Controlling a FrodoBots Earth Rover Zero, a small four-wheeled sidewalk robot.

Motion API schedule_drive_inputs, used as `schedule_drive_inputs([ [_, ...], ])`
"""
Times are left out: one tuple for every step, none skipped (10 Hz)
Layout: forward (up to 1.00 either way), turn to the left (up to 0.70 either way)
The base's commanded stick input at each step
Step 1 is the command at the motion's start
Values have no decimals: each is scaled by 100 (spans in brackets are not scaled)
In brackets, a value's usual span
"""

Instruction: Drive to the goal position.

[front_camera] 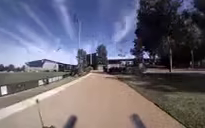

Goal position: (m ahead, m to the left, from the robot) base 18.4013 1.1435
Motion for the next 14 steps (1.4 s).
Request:
schedule_drive_inputs([
  [100,0],
  [100,0],
  [100,0],
  [100,0],
  [100,0],
  [100,0],
  [100,0],
  [100,0],
  [100,0],
  [100,0],
  [100,0],
  [100,0],
  [100,0],
  [100,0],
])
